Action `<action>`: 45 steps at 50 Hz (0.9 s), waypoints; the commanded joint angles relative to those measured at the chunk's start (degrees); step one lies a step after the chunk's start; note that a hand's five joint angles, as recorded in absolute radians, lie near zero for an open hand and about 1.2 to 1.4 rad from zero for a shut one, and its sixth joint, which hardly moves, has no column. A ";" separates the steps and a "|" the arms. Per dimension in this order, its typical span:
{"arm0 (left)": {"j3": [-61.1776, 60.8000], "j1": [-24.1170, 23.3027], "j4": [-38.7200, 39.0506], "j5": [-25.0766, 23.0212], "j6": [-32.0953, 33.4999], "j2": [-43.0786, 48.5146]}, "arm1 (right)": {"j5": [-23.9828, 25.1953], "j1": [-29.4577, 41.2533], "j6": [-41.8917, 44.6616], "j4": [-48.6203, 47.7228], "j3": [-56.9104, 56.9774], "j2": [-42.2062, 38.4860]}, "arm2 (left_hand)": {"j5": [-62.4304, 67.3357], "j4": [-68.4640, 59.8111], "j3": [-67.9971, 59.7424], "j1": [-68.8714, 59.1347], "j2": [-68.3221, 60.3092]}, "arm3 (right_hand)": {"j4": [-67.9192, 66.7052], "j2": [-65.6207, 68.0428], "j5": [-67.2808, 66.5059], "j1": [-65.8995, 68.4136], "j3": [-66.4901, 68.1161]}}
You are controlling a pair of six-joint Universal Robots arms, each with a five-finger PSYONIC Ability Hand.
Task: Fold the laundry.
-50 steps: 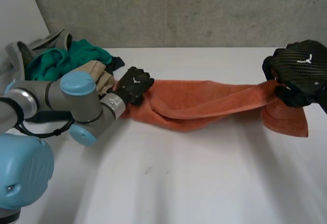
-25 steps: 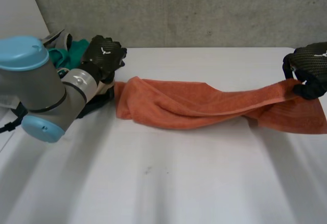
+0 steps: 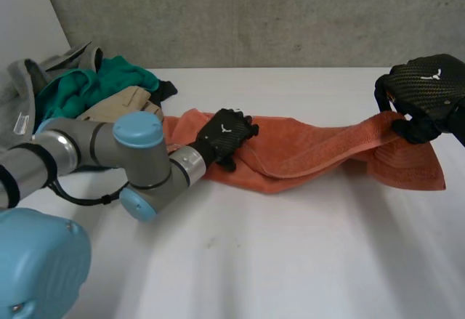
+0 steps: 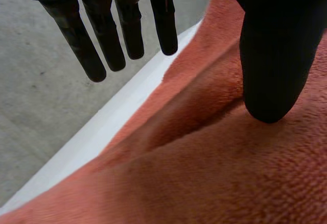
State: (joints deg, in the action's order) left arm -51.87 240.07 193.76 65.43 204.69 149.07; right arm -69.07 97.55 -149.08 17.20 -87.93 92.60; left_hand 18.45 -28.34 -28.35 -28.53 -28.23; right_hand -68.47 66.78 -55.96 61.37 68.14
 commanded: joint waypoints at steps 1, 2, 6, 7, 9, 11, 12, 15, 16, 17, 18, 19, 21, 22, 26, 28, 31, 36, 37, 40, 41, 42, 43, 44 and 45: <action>1.68 -0.39 -0.22 -0.13 0.18 1.83 | -0.01 -0.26 -0.15 0.03 0.75 0.13 | 9.84 -9.96 -9.94 -9.77 -10.07 | -11.53 13.22 -14.04 18.63 11.86; 2.03 -0.48 -0.22 -0.13 0.18 2.01 | -0.01 -0.26 -0.24 0.03 0.92 0.13 | 13.02 -13.13 -13.12 -12.94 -13.24 | -11.53 13.22 -14.04 18.63 11.86; 3.44 -0.83 -0.05 0.66 0.10 2.10 | -0.10 -0.26 -0.24 0.03 1.10 0.13 | 40.22 -40.34 -40.32 -40.15 -40.45 | -11.53 13.22 -14.04 18.63 11.86; 3.53 -0.92 0.04 1.01 0.10 1.93 | -0.10 -0.35 -0.24 0.03 1.10 0.13 | 48.96 -49.07 -49.06 -48.88 -49.18 | -11.53 13.22 -14.04 18.63 11.86; 3.53 -0.92 0.22 2.67 0.18 1.49 | -0.19 -0.70 -0.16 0.03 1.10 0.13 | 51.55 -51.66 -51.64 -51.47 -51.77 | -11.53 13.22 -14.04 18.63 11.86; 3.09 -0.92 0.30 4.61 0.36 0.52 | -0.19 -0.79 -0.07 0.11 1.10 0.04 | 51.55 -51.66 -51.65 -51.47 -51.77 | -11.53 13.22 -14.04 18.63 11.86; 2.83 -0.92 0.30 5.84 0.53 -0.35 | -0.27 -0.87 0.02 0.20 1.10 0.04 | 51.55 -51.66 -51.65 -51.47 -51.77 | -11.53 13.22 -14.04 18.63 11.86; 0.02 -0.48 -0.05 10.59 1.06 -5.36 | -0.71 -0.96 0.20 0.38 1.27 -0.22 | 51.55 -51.66 -51.65 -51.47 -51.77 | -11.53 13.22 -14.04 18.63 11.86; -1.38 -0.05 -0.13 11.46 1.24 -6.85 | -0.89 -0.96 0.28 0.46 1.45 -0.57 | 51.55 -51.66 -51.65 -51.47 -51.77 | -11.53 13.22 -14.04 18.63 11.86; -4.79 0.13 -0.13 12.95 1.32 -10.08 | -1.15 -0.87 0.55 1.07 1.62 -1.01 | 51.55 -51.66 -51.65 -51.47 -51.77 | -11.53 13.22 -14.04 18.63 11.86; -6.82 0.22 -0.13 13.49 1.33 -11.86 | -1.15 -0.87 0.72 1.60 1.63 -1.10 | 51.55 -51.66 -51.65 -51.47 -51.77 | -11.53 13.22 -14.04 18.63 11.86; -8.93 0.40 -0.13 13.67 1.33 -13.79 | -1.24 -0.96 0.81 2.30 1.71 -1.27 | 51.55 -51.66 -51.65 -51.47 -51.77 | -11.53 13.22 -14.04 18.63 11.86; -15.85 1.10 -0.05 13.76 1.41 -20.79 | -1.50 -1.14 1.42 4.67 1.89 -3.55 | 51.55 -51.66 -51.65 -51.47 -51.77 | -11.53 13.22 -14.04 18.63 11.86; -18.24 1.36 0.13 13.85 1.41 -23.36 | -1.59 -1.14 1.77 5.29 1.98 -4.52 | 51.55 -51.66 -51.65 -51.47 -51.77 | -11.53 13.22 -14.04 18.63 11.86; -29.06 2.68 0.39 13.93 1.50 -33.83 | -2.56 -1.49 4.85 7.75 1.80 -8.56 | 51.55 -51.66 -51.65 -51.47 -51.77 | -11.53 13.22 -14.04 18.63 11.86; -34.49 2.68 0.66 13.85 1.59 -37.52 | -3.95 -1.40 7.12 8.81 1.02 -10.40 | 51.55 -51.66 -51.65 -51.47 -51.77 | -11.53 13.22 -14.04 18.63 11.86; -38.39 2.33 0.92 13.93 1.94 -38.68 | -5.98 -0.96 9.33 9.25 0.57 -13.22 | 51.55 -51.66 -51.65 -51.47 -51.77 | -11.53 13.22 -14.04 18.63 11.86; -37.53 2.33 4.07 14.98 4.48 -30.11 | -11.16 -0.26 11.18 8.47 4.59 -20.59 | 51.55 -51.66 -51.65 -51.47 -51.77 | -11.53 13.22 -14.04 18.63 11.86; -36.04 2.33 4.95 15.34 5.27 -28.33 | -11.87 0.00 11.10 8.11 5.92 -21.57 | 51.55 -51.66 -51.65 -51.47 -51.77 | -11.53 13.22 -14.04 18.63 11.86; -27.20 1.81 8.02 17.44 9.83 -22.54 | -13.36 2.01 10.66 5.58 11.53 -25.08 | 51.55 -51.66 -51.65 -51.47 -51.77 | -11.53 13.22 -14.04 18.63 11.86; -24.36 1.54 8.56 17.89 11.16 -21.38 | -13.54 2.72 10.66 4.52 13.38 -25.88 | 51.55 -51.66 -51.65 -51.47 -51.77 | -11.53 13.22 -14.04 18.63 11.86; -21.46 1.28 9.18 18.41 12.30 -20.32 | -13.72 3.34 10.66 3.55 15.40 -26.50 | 51.55 -51.66 -51.65 -51.47 -51.77 | -11.53 13.22 -14.04 18.63 11.86; -14.56 0.93 11.27 19.37 14.40 -18.40 | -13.98 4.22 10.57 1.02 19.51 -27.63 | 51.55 -51.66 -51.65 -51.47 -51.77 | -11.53 13.22 -14.04 18.63 11.86; -11.79 0.84 12.42 19.64 15.12 -17.77 | -14.25 4.66 10.57 -0.57 21.47 -27.99 | 51.55 -51.66 -51.65 -51.47 -51.77 | -11.53 13.22 -14.04 18.63 11.86; -8.63 0.84 14.00 19.91 15.56 -17.15 | -14.42 4.92 10.57 -2.50 23.49 -28.26 | 51.55 -51.66 -51.65 -51.47 -51.77 | -11.53 13.22 -14.04 18.63 11.86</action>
State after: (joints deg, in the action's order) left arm -80.41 241.88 201.14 82.42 213.75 124.37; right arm -81.98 99.40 -138.05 22.67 -76.72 68.11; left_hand 55.58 -68.73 -68.20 -65.78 -68.39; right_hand -68.47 66.89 -56.78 61.37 68.14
